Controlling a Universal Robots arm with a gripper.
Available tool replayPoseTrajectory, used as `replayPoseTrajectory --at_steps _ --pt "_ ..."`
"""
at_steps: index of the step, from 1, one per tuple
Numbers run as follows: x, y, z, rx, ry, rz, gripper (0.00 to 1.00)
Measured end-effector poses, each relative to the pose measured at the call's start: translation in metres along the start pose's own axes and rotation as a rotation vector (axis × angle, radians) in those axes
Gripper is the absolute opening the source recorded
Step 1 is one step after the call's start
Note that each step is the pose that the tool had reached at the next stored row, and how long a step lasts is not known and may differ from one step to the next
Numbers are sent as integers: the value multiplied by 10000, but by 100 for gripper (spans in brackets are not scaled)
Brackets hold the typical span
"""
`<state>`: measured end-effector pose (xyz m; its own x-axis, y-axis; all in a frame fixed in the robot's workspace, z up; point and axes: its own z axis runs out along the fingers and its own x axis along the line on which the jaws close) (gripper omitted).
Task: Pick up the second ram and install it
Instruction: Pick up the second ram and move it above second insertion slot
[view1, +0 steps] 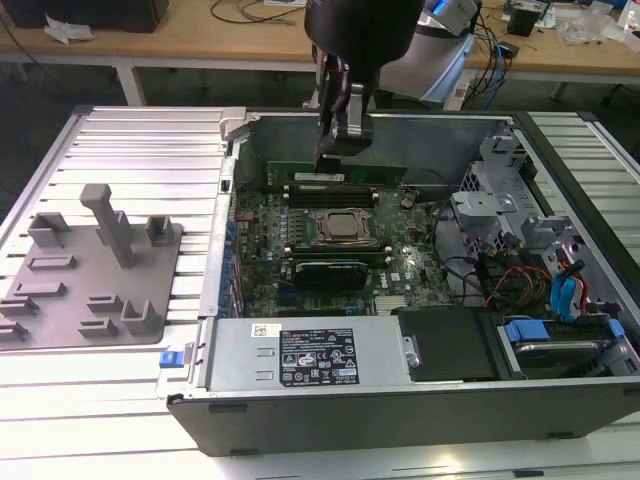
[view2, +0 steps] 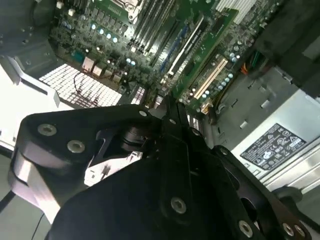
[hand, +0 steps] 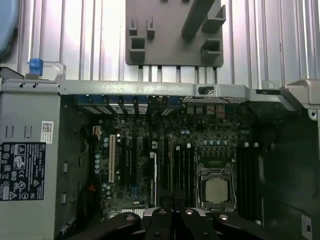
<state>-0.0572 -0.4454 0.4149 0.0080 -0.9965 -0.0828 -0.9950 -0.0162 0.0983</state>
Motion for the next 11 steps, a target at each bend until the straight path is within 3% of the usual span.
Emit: replayPoseTrajectory --at_steps 3,6,9,11 --pt "-109 -17 137 -37 45 -451 9" --pt "-205 -34 191 -37 47 -492 9" --pt "-356 -74 275 -25 57 -577 9" --pt "-406 -100 319 -10 60 -600 9"
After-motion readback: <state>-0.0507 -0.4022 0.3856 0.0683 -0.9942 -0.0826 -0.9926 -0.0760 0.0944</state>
